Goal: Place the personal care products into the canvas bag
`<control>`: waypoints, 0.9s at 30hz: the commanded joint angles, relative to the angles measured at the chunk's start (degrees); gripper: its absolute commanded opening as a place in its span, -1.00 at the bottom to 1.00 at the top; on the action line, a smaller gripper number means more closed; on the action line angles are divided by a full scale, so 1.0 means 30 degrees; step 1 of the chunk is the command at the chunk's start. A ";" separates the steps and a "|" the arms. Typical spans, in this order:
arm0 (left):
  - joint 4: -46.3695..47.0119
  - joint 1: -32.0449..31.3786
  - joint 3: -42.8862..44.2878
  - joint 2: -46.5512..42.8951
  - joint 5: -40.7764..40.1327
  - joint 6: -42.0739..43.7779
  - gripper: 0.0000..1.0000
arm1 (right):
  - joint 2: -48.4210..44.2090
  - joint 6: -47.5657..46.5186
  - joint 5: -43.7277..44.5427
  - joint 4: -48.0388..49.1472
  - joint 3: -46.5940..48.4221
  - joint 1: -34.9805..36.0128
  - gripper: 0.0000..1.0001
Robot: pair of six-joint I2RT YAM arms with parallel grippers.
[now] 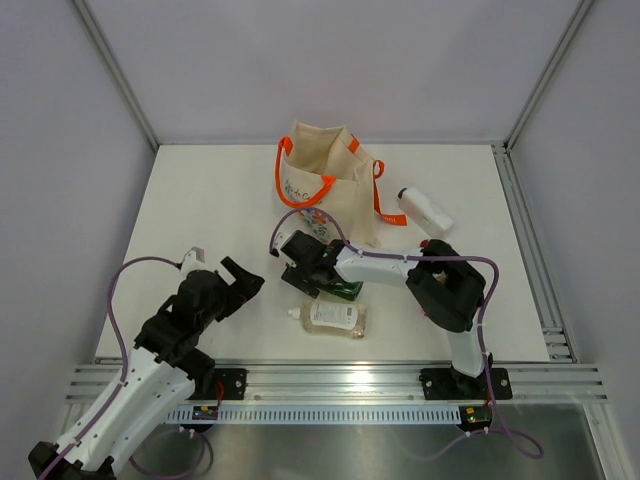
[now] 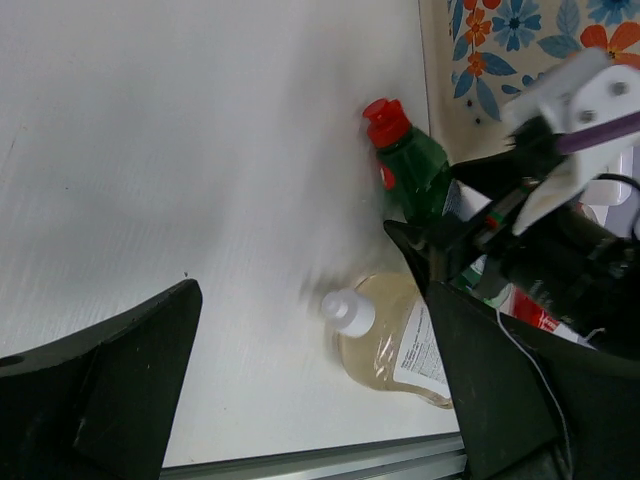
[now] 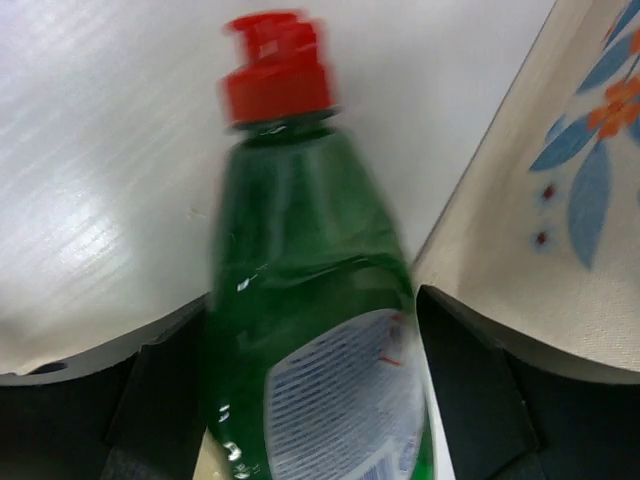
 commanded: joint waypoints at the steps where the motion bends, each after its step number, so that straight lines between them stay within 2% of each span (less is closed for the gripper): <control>1: 0.1501 -0.0018 0.0018 -0.0111 -0.0035 0.0347 0.98 | 0.2274 -0.0113 -0.0118 -0.3280 -0.0790 0.1251 0.65; 3: 0.1589 -0.0047 0.0018 -0.0111 -0.0035 0.0347 0.98 | 0.2948 -0.0375 -0.0001 -0.3457 -0.0909 0.1896 0.45; 4: 0.1618 -0.0018 -0.0040 -0.0111 -0.0035 0.0318 0.98 | 0.3066 -0.0464 -0.0232 -0.3661 -0.0938 0.2014 0.22; 7: 0.1823 -0.0018 -0.0187 -0.0140 0.0111 0.0259 0.98 | 0.2747 -0.0786 -0.1695 -0.3956 -0.0618 0.2015 -0.22; 8: 0.1882 -0.0018 -0.0216 -0.0140 0.0198 0.0288 0.98 | 0.2107 -0.0874 -0.2221 -0.4072 -0.0500 0.1928 -0.50; 10: 0.1970 -0.0018 -0.0187 -0.0140 0.0257 0.0375 0.98 | 0.1517 -0.0934 -0.4503 -0.4974 0.0518 0.1052 -0.77; 11: 0.2057 -0.0018 -0.0100 -0.0140 0.0403 0.0550 0.98 | 0.1167 -0.0992 -0.5730 -0.5648 0.1164 0.0555 -1.00; 14: 0.2583 -0.0047 0.0018 -0.0170 0.0754 0.1018 0.98 | 0.0900 -0.0904 -1.1558 -0.7847 0.3480 -0.2693 -1.00; 15: 0.2759 -0.0018 0.0047 -0.0170 0.0843 0.1136 0.98 | 0.0899 -0.1716 -1.4792 -0.8838 0.4384 -0.4297 -1.00; 19: 0.3638 -0.0018 -0.0011 -0.0082 0.1311 0.1518 0.98 | 0.0724 -0.2632 -1.9327 -0.9521 0.5067 -0.6592 -1.00; 21: 0.4341 -0.0047 -0.0040 0.0006 0.1721 0.1723 0.97 | 0.0578 -0.2954 -2.1956 -0.9814 0.5067 -0.7065 -1.00; 27: 0.5572 -0.0018 -0.0041 0.0153 0.2922 0.2922 0.98 | -0.1324 -0.3541 -2.6273 -0.9990 0.4802 -0.7389 -1.00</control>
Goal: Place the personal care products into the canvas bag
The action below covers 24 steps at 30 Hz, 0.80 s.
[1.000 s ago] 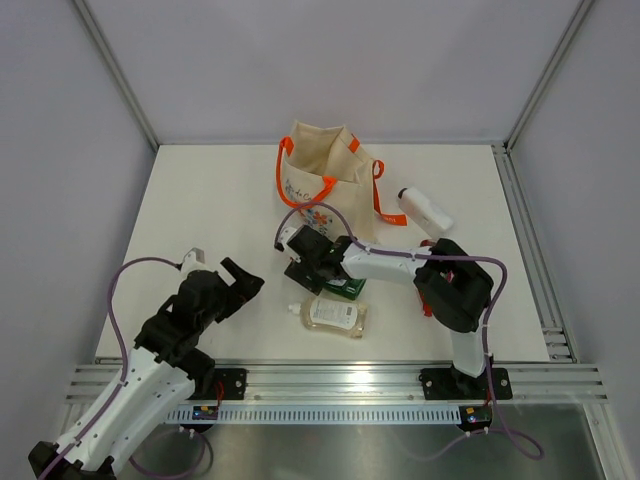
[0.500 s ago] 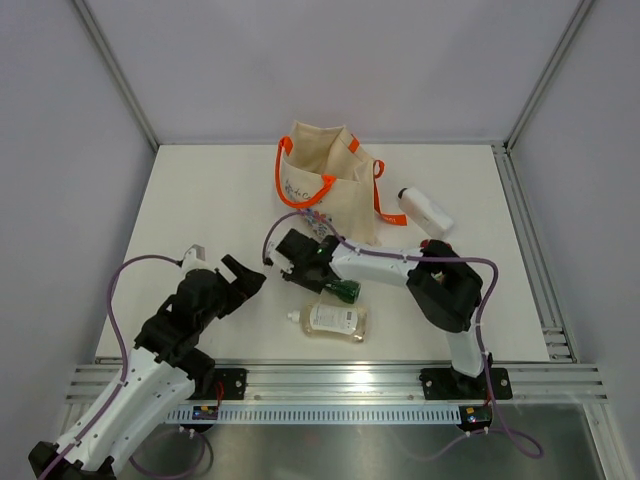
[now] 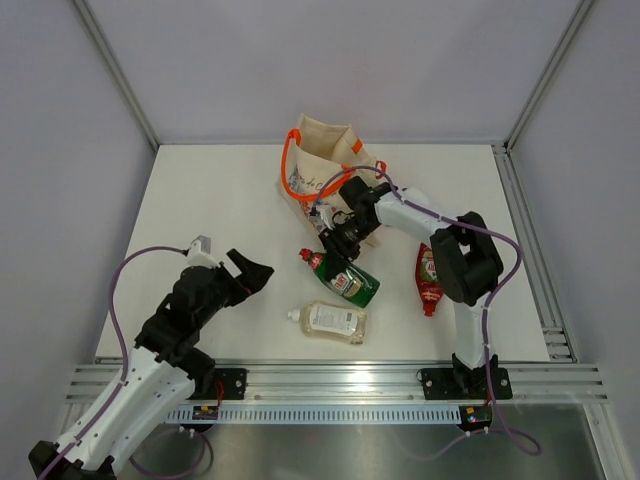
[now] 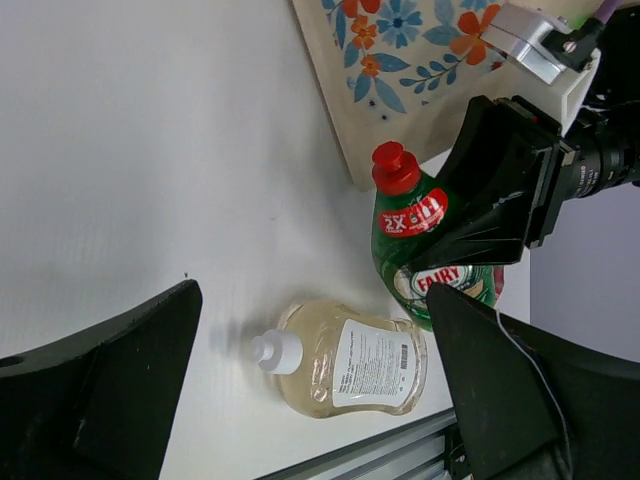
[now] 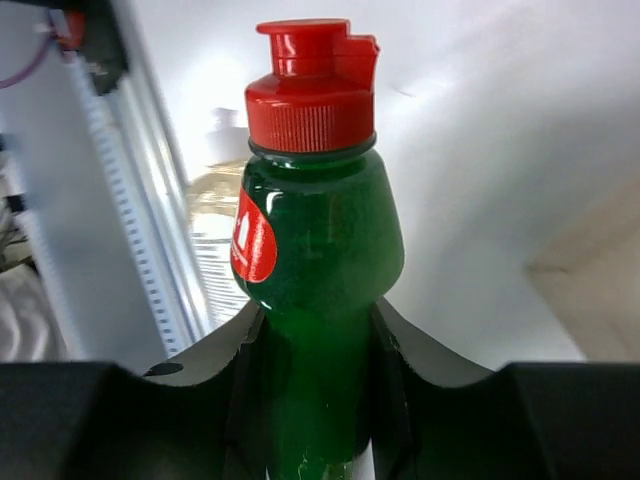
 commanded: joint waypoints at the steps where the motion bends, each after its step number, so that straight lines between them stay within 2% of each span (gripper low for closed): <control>1: 0.2062 -0.0047 0.0083 0.0102 0.1160 0.1430 0.98 | -0.2826 -0.0270 -0.6293 -0.1197 0.1000 0.0465 -1.00; 8: 0.2150 -0.0018 0.0640 0.0160 0.1981 0.3919 0.97 | -0.4965 0.0285 -0.7322 -0.2047 0.4220 0.0494 -1.00; 13: 0.2413 -0.0018 0.0962 0.0393 0.2594 0.5325 0.98 | -0.5556 0.4029 -0.5334 0.0819 0.7441 -0.0470 -1.00; 17: 0.2472 -0.0047 0.1109 0.1008 0.3298 0.6060 0.97 | -0.3480 0.6872 -0.2118 0.2578 1.2555 -0.2315 -1.00; 19: 0.2414 -0.0047 0.1313 0.1418 0.3969 0.6469 0.98 | -0.1583 0.7287 -0.1291 0.2816 1.4730 -0.3250 -1.00; 20: 0.2414 -0.0047 0.1401 0.1913 0.4205 0.6588 0.98 | -0.0903 0.8014 -0.0446 0.2961 1.7120 -0.3488 -1.00; 23: 0.2355 -0.0047 0.1782 0.2909 0.4880 0.6794 0.97 | 0.1764 0.8924 0.1166 0.3806 2.1228 -0.4075 -1.00; 24: 0.2297 -0.0047 0.1870 0.3088 0.4969 0.6823 0.98 | 0.2234 0.9219 0.1580 0.4421 2.1651 -0.4192 -1.00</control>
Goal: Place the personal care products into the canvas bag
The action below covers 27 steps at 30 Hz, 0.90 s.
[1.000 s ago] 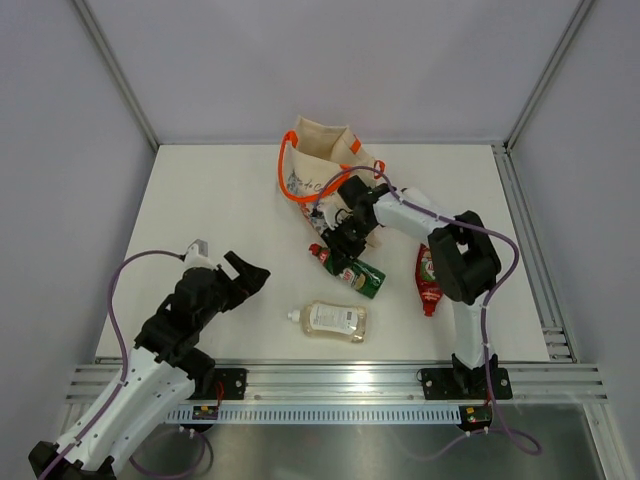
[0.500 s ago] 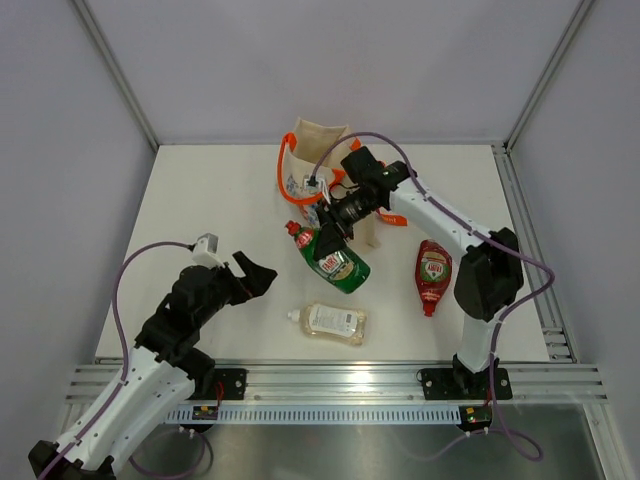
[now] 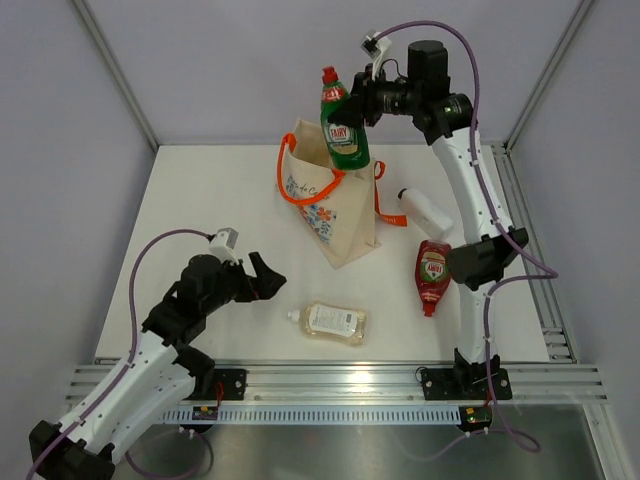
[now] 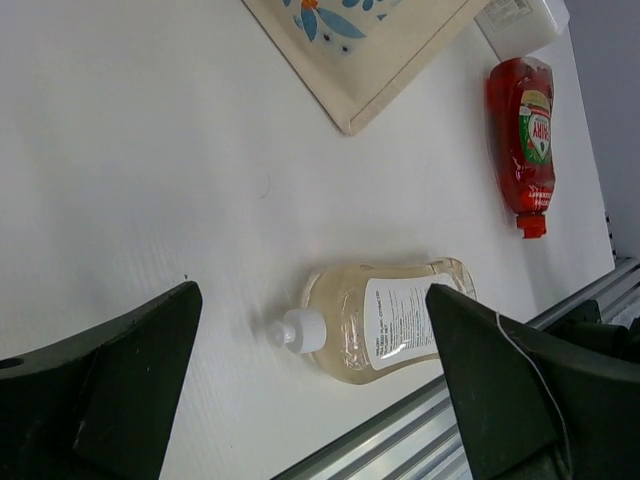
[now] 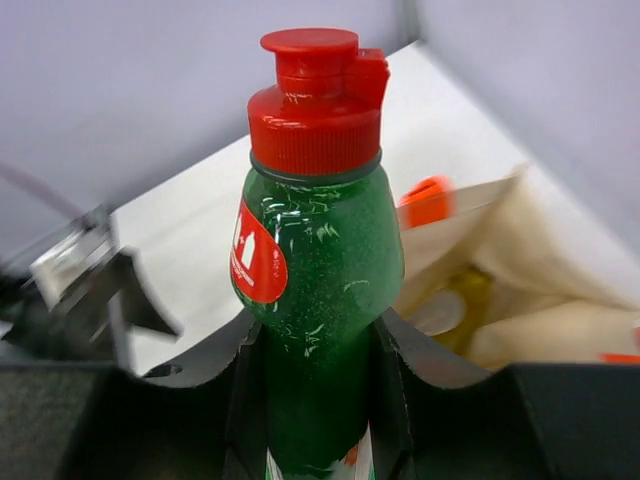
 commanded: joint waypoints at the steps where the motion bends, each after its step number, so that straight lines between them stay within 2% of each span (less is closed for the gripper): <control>1: 0.1022 -0.0047 0.1120 0.0794 0.1530 0.0849 0.98 | 0.1937 0.2591 0.2464 0.3222 0.2734 -0.0339 -1.00; 5: 0.1226 -0.0076 0.1180 0.1293 0.1912 0.0703 0.98 | 0.2351 0.3003 0.4078 0.7263 0.1302 -0.0428 -1.00; 10: 0.1812 -0.0076 0.1179 0.1440 0.2760 0.1169 0.97 | 0.3846 0.2862 0.1509 0.6747 0.1272 -0.0107 -1.00; 12: 0.1929 -0.0105 0.1238 0.1761 0.3344 0.1753 0.98 | 0.3179 0.2128 0.0041 0.5926 -0.0450 0.0447 -1.00; 13: 0.1988 -0.0164 0.1267 0.1908 0.3551 0.1960 0.98 | 0.2738 0.1516 -0.0486 0.5895 -0.2372 0.0654 -1.00; 17: 0.2018 -0.0631 0.1618 0.2874 0.4256 0.3161 0.98 | 0.1065 0.0750 -0.1222 0.6248 -0.6364 0.1154 -0.99; 21: 0.1579 -0.1451 0.2292 0.3899 0.4198 0.4682 0.98 | 0.0916 -0.1065 -0.1664 0.3997 -0.7224 0.1242 -0.64; 22: 0.1578 -0.1830 0.2583 0.4366 0.4140 0.4919 0.97 | 0.0975 -0.2200 -0.1112 0.2599 -0.7226 0.1358 -0.46; 24: 0.1724 -0.2329 0.3080 0.4866 0.3906 0.5619 0.98 | 0.1063 -0.3202 -0.0172 0.1419 -0.7226 0.1476 -0.25; 27: 0.1434 -0.3968 0.4018 0.6241 0.3002 0.7284 0.98 | 0.0918 -0.4406 0.1410 -0.0166 -0.6759 0.1448 0.41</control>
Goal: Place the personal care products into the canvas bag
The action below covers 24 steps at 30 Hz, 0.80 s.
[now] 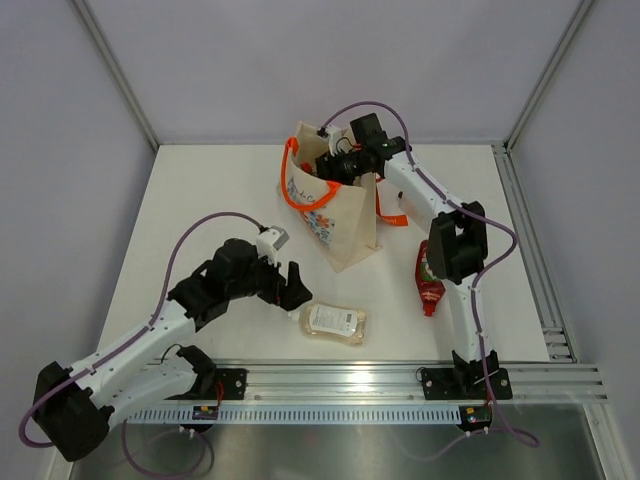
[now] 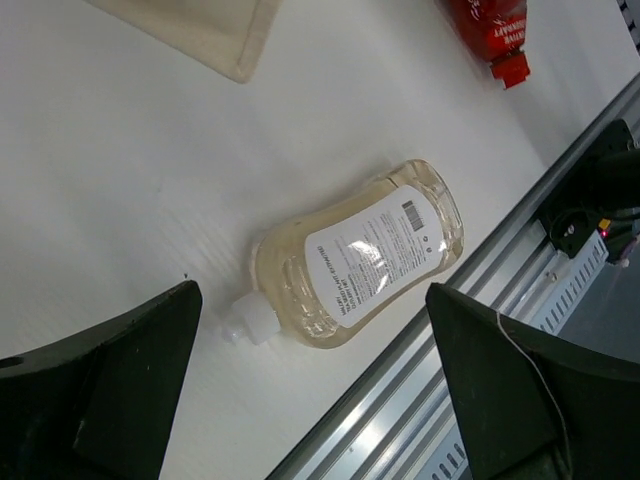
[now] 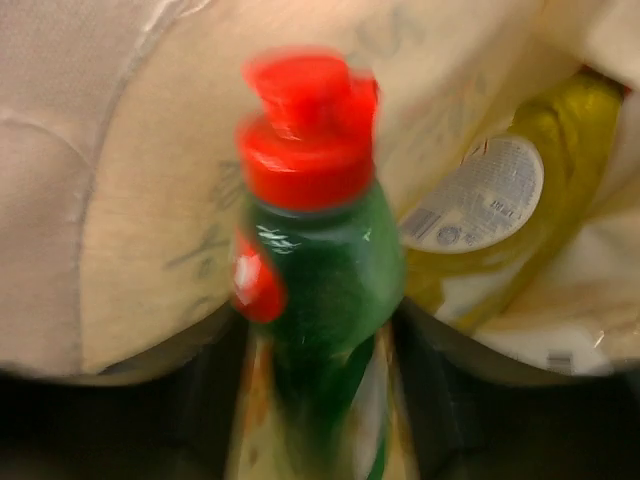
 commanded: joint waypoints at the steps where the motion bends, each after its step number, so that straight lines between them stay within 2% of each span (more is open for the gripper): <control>1: 0.0398 -0.2016 0.2393 0.1325 -0.0565 0.2920 0.98 | -0.2703 -0.2091 0.0952 -0.2128 0.1366 -0.0097 0.98; 4: -0.0802 -0.3658 0.3540 0.3200 -0.0889 0.5351 0.97 | -0.3086 -0.2034 0.1658 -0.2889 0.2506 -0.0507 0.99; 7: -0.2120 -0.4715 0.4830 0.4958 -0.0889 0.7898 0.98 | -0.3115 -0.2587 0.2039 -0.4935 0.4759 -0.1033 0.99; 9: -0.3058 -0.5071 0.5650 0.5923 -0.0628 0.9739 0.98 | -0.3668 -0.3377 0.1604 -0.5700 0.4912 -0.1588 0.99; 12: -0.4140 -0.5569 0.6383 0.6630 0.0191 1.2521 0.97 | -0.5478 -0.5076 -0.0238 -0.6261 0.3074 -0.2553 0.99; 15: -0.5401 -0.5892 0.7405 0.8063 0.0894 1.4752 0.98 | -0.8140 -0.7477 -0.3401 -0.6232 -0.0935 -0.3172 0.99; 16: -0.5811 -0.5950 0.7730 0.9170 0.1072 1.5225 0.98 | -0.8908 -0.9195 -0.4627 -0.6348 -0.3151 -0.3377 0.99; 19: -0.6722 -0.5980 0.8669 1.1252 0.2067 1.7013 0.98 | -1.1634 -1.1603 -0.5719 -0.6291 -0.7081 -0.3379 0.99; 24: -0.7513 -0.5951 0.9753 1.4069 0.3387 1.8918 0.98 | -1.4710 -1.2201 -0.5636 -0.5852 -1.0698 -0.3408 0.99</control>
